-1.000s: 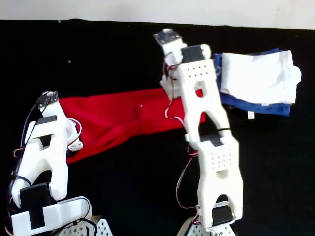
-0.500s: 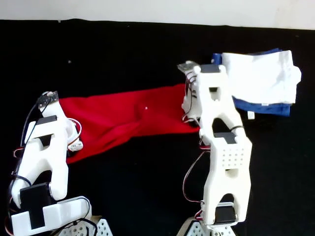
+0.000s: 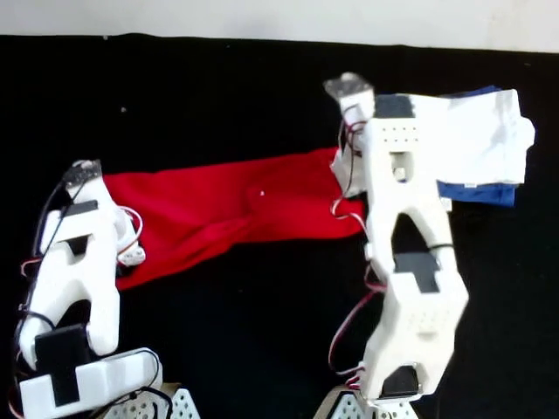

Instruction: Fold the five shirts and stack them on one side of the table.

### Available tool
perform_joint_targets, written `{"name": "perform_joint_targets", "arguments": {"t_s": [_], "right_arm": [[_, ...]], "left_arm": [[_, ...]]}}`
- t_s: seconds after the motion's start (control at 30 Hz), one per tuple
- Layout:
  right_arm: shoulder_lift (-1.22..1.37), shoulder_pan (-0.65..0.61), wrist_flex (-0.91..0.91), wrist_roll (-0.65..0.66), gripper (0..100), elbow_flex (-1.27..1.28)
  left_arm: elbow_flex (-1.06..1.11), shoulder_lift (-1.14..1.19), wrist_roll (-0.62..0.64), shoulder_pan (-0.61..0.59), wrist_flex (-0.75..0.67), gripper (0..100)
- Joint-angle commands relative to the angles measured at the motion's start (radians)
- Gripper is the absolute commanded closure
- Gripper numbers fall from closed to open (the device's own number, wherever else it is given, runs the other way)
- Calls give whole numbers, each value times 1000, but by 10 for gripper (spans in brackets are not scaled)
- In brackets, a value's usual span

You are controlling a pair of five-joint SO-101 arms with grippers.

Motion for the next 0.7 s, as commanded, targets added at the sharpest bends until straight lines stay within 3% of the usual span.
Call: {"name": "perform_joint_targets", "arguments": {"t_s": [0.0, 0.13, 0.23, 0.4, 0.67], "right_arm": [[-139, 10, 44, 5, 992, 1], [-200, 10, 97, 5, 992, 1], [-260, 10, 107, 5, 992, 13], [-444, -7, 107, 6, 992, 127], [-835, -54, 107, 6, 992, 403]], "left_arm": [[-131, -105, 63, 2, 126, 986], [-239, -130, 61, -74, 209, 869], [-275, -65, -44, -163, 206, 764], [-371, 153, -84, -217, 169, 774], [-532, 449, -80, -142, 169, 776]]}}
